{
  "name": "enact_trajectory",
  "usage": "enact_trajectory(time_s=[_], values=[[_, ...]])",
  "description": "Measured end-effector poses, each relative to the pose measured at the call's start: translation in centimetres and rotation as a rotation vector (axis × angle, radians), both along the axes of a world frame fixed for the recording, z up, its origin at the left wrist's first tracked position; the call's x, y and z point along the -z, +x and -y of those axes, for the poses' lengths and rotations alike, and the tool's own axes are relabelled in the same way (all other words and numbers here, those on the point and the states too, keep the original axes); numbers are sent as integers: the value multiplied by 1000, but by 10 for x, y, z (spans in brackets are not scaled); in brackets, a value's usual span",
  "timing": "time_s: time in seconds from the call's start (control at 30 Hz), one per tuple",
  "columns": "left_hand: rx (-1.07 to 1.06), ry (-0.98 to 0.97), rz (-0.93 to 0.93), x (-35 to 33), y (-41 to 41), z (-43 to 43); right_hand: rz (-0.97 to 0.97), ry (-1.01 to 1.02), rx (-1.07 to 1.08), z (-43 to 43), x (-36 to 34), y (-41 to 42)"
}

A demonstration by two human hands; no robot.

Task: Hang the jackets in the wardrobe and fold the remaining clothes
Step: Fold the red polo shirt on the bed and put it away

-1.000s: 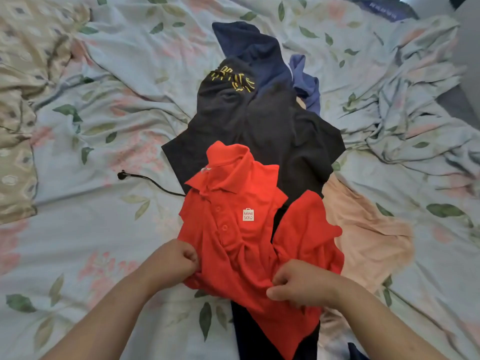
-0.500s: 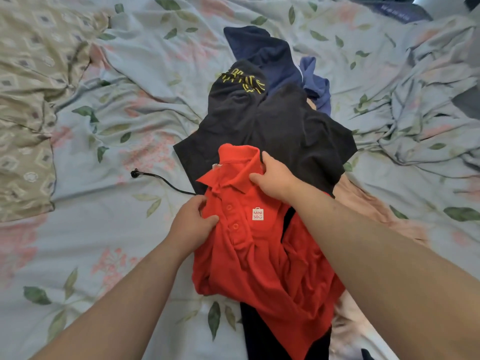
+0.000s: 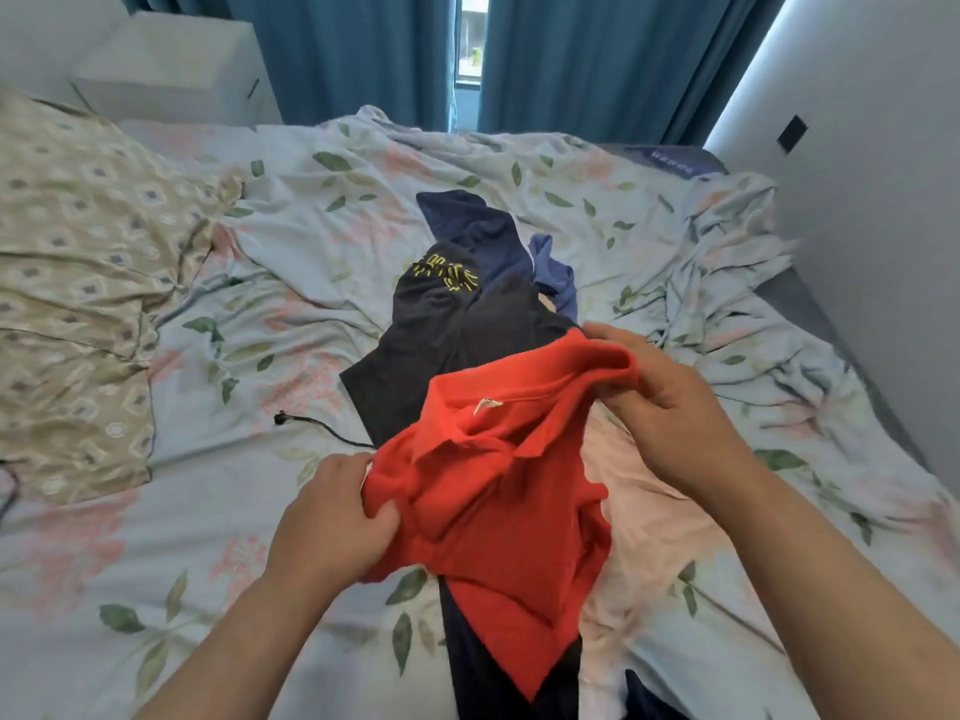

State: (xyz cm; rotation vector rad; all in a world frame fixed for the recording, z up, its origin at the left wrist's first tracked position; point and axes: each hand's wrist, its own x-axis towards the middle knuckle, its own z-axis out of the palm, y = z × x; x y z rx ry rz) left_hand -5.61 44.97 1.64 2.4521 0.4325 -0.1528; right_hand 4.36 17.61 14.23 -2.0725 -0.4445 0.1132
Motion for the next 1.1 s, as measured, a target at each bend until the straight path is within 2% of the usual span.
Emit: enact_trajectory(time_s=[0.03,0.1,0.17,0.3,0.4,0.5,0.7,0.8,0.93,1.1], values=[[-4,-74,103,-24,2,8,-22,52,-17,7,-26,-9],[81,-402,238,-85,13,26,-6,97,-23,20,-77,-25],[249,-709,216,-145,20,50,46,113,-5,32,-128,-39],[249,-987,111,-228,23,91,102,117,34,65,-217,-65],[433,-993,-17,-269,15,118,144,128,78,95,-272,-87],[560,-1004,0,-307,2,152,201,131,84,119,-319,-112],[754,-1308,-84,-390,-12,191,232,227,110,149,-395,-170],[780,-1346,-155,-410,-23,206,258,231,186,160,-418,-192],[778,-1255,-59,-422,-46,220,241,334,295,169,-437,-217],[642,-1363,133,-455,-51,205,258,221,456,184,-441,-250]])
